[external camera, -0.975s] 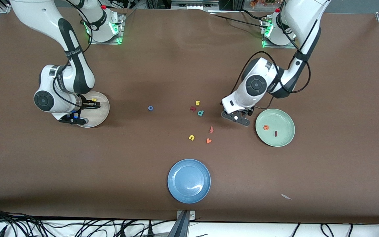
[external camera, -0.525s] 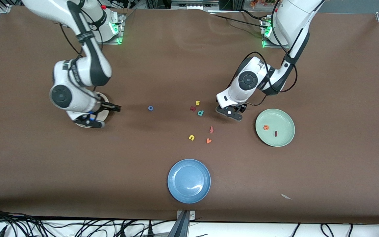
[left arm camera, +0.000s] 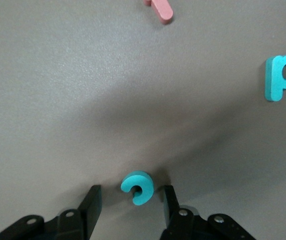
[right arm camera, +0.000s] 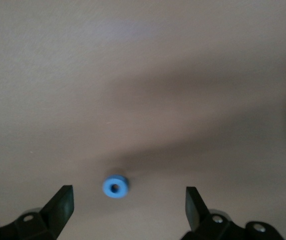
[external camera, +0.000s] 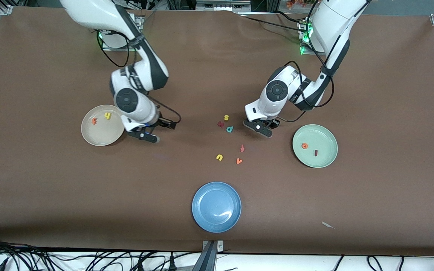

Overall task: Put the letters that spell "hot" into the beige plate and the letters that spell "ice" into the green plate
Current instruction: 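Grasp the teal c with the left gripper while the right gripper reaches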

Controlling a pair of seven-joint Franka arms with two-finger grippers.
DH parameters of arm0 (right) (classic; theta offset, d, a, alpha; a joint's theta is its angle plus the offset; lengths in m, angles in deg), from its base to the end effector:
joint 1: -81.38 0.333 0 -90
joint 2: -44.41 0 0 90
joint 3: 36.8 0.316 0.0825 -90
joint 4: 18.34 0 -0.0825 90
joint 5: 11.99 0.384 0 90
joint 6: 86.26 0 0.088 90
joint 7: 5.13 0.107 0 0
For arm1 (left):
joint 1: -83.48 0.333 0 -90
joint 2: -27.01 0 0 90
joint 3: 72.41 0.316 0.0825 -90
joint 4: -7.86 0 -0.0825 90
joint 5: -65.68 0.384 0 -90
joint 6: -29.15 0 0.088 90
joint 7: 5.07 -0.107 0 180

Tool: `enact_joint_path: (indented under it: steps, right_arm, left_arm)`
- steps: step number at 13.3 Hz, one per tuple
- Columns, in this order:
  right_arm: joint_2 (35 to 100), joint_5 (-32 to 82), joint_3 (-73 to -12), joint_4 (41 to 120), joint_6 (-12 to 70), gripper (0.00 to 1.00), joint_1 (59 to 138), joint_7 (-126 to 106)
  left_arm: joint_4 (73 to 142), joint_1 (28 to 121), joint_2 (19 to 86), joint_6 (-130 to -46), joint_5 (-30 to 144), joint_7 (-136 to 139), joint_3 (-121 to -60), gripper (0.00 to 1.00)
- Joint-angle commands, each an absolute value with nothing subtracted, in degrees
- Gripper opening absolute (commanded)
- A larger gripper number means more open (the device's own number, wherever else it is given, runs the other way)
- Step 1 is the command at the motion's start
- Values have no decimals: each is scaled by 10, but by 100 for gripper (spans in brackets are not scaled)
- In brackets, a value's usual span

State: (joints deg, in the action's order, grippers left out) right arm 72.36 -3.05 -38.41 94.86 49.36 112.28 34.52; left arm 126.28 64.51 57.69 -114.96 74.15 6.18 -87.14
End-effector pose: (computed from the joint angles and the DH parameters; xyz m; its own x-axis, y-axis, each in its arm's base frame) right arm 0.5253 0.2972 0.2114 0.9486 -0.2882 -0.1310 -0.2908 -0.9568 -0.0011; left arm 0.4824 -0.3244 0.1712 0.8821 -0.4658 -0.0699 -0.4642 -0.8849 0.0386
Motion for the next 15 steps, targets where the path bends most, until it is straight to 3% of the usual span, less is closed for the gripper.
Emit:
enact_joint_path:
  steps: [1,3,6,8,11,13,15]
  right_arm:
    - [752,-23,-387,951,545,98,1143,363]
    - [753,-23,-387,971,571,96,1143,362]
    - [753,-23,-386,980,582,83,1144,364]
    - [750,-23,-386,985,581,76,1145,364]
    - [746,-22,-379,990,580,76,1144,364]
    - [742,-23,-379,993,579,75,1145,364]
    - [743,-23,-379,993,579,62,1144,364]
  left_arm:
    - [1251,643,581,-1153,761,68,-871,33]
    - [1250,643,581,-1153,762,65,-871,16]
    - [1245,643,581,-1153,763,65,-871,9]
    - [1242,645,576,-1151,762,63,-872,7]
    - [1233,661,544,-1136,761,50,-871,8]
    - [1223,691,503,-1065,761,-13,-871,10]
    - [1210,715,491,-1019,750,-111,-865,10]
